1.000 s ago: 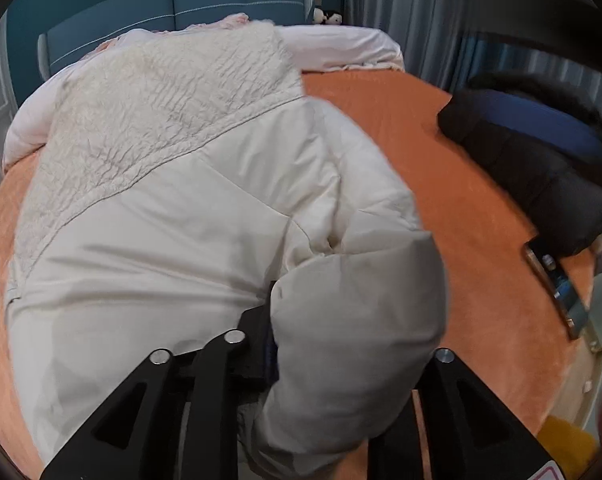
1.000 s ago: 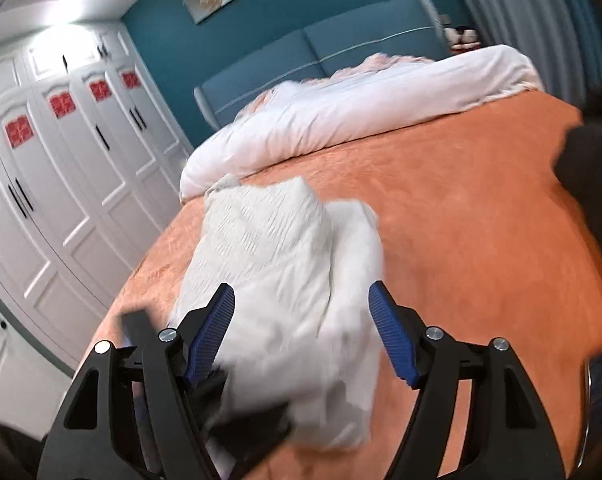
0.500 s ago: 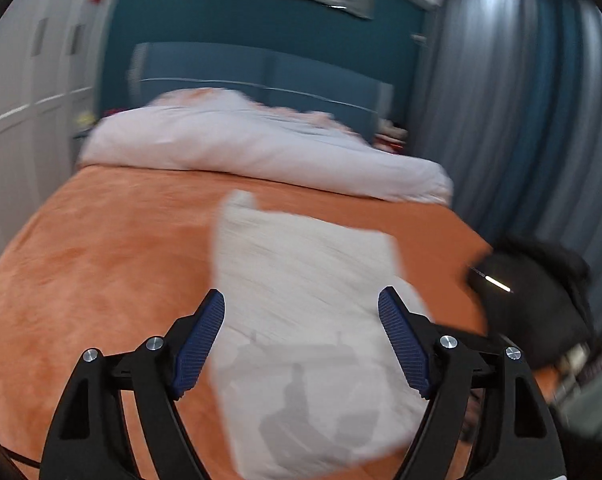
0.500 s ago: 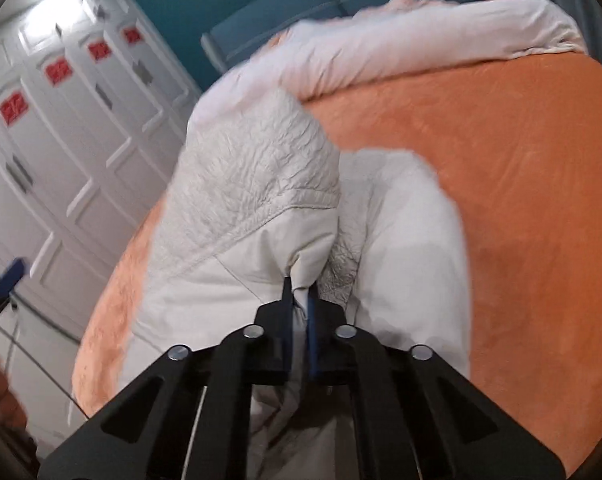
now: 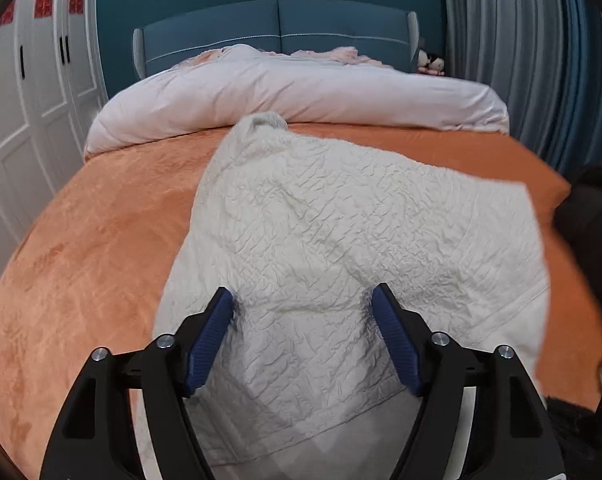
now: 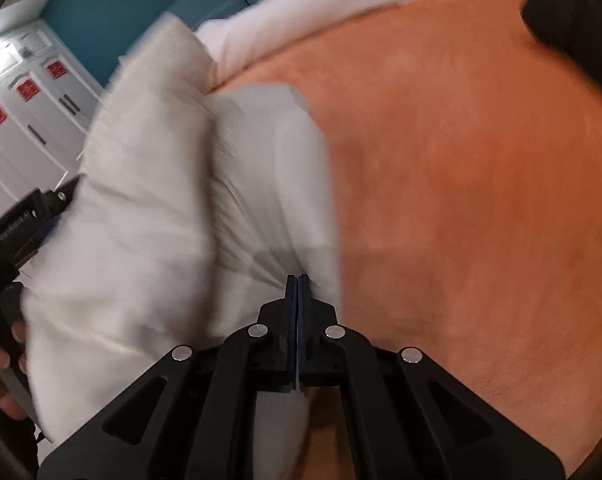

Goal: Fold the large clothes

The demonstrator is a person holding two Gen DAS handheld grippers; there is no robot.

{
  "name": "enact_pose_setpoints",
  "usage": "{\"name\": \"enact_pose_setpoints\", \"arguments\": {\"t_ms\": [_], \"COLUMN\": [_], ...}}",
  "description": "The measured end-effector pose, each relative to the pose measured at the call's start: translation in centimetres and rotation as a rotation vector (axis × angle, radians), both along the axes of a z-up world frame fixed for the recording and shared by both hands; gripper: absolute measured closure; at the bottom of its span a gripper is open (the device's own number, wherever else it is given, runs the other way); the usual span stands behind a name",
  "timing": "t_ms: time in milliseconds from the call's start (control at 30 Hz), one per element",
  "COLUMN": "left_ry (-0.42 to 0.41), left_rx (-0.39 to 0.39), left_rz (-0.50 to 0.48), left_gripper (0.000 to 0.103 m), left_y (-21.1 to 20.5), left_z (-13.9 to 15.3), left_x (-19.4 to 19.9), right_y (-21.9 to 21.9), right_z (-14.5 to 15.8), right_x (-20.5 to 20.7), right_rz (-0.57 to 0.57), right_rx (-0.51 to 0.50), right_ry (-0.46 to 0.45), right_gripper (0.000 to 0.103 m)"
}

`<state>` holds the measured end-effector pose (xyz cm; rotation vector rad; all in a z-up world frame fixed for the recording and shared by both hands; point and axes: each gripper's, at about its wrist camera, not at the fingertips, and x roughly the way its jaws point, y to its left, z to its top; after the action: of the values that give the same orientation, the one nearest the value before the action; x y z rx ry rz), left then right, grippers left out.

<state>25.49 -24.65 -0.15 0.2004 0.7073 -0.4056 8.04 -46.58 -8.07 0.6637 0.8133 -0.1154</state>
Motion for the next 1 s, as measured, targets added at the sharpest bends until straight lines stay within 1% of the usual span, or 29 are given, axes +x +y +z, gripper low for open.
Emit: {"name": "enact_pose_setpoints", "arguments": {"t_ms": [33,100,167,200,233,267,333,400,467,533,567,633,700,833,933,1000], "left_ry": [-0.004,-0.028,-0.045,-0.053,-0.058,-0.062,-0.065,-0.070,-0.076,-0.077,-0.076,-0.081,-0.095,-0.135,-0.158,-0.166], "left_rx": [0.008,0.043,0.061,0.074,0.081,0.087,0.091,0.096,0.101,0.102,0.102,0.101,0.101,0.109,0.117,0.122], "left_rz": [0.005,0.026,0.037,0.044,0.048,0.052,0.053,0.056,0.057,0.057,0.057,0.055,0.054,0.057,0.063,0.066], "left_gripper": [0.028,0.028,0.027,0.027,0.027,0.027,0.027,0.027,0.027,0.027,0.027,0.027,0.027,0.027,0.027,0.027], "left_y": [-0.3,-0.9,-0.9,-1.0,-0.9,-0.9,-1.0,-1.1,-1.3,-1.2,-1.3,-1.3,-1.5,-1.9,-2.1,-2.2], "left_z": [-0.5,-1.4,-2.1,-2.5,-2.7,-3.0,-3.1,-3.2,-3.3,-3.4,-3.4,-3.5,-3.6,-4.3,-4.9,-5.0], "left_x": [0.3,0.6,0.9,1.0,1.1,1.2,1.1,1.0,0.7,0.6,0.6,0.3,0.1,-0.1,-0.1,-0.1], "right_y": [0.0,0.0,-0.1,-0.1,-0.1,0.2,1.1,2.3,3.8,5.4,6.3,6.3,5.3,5.9,6.0,5.8], "right_z": [-0.2,0.0,0.6,1.7,2.9,4.9,7.8,9.6,10.1,9.4,8.6,6.6,4.9,3.0,1.6,1.5], "right_x": [-0.2,-0.3,-1.0,-1.9,-3.0,-4.3,-5.7,-5.8,-5.4,-4.5,-3.7,-2.8,-2.0,-0.5,-0.6,-0.8], "right_rz": [-0.002,-0.004,-0.020,-0.053,-0.075,-0.098,-0.092,-0.069,-0.021,0.015,0.022,0.021,0.025,0.043,0.052,0.062], "right_rx": [0.010,0.011,0.007,-0.007,-0.017,-0.039,-0.065,-0.072,-0.069,-0.148,-0.190,-0.195,-0.201,-0.261,-0.252,-0.230], "right_ry": [-0.014,-0.033,-0.053,-0.084,-0.123,-0.177,-0.238,-0.253,-0.239,-0.179,-0.135,-0.082,-0.062,-0.028,-0.022,-0.021], "right_gripper": [0.103,0.103,0.103,0.103,0.099,0.098,0.093,0.092,0.092,0.092,0.093,0.097,0.100,0.101,0.102,0.102]}}
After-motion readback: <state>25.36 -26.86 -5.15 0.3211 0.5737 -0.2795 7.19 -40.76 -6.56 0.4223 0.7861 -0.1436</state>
